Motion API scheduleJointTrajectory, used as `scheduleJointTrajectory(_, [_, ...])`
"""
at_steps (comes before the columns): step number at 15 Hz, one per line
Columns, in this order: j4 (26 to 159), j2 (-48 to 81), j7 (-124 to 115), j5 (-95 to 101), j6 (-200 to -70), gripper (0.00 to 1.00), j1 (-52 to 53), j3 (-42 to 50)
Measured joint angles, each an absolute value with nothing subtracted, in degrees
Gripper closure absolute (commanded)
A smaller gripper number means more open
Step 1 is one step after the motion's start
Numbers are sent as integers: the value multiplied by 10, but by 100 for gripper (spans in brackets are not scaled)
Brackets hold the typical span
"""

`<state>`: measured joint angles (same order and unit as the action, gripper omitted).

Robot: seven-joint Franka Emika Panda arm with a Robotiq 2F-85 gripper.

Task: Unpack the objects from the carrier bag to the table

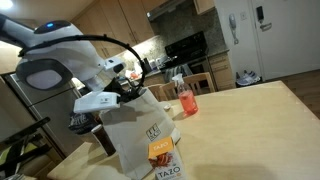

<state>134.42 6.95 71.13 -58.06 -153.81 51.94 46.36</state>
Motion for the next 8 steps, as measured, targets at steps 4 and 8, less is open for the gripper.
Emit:
scheduleJointTrajectory(4, [1332, 114, 680, -565, -1531, 0, 517, 464])
scheduleJointTrajectory(8, [1328, 120, 680, -565, -1529, 0, 516, 464])
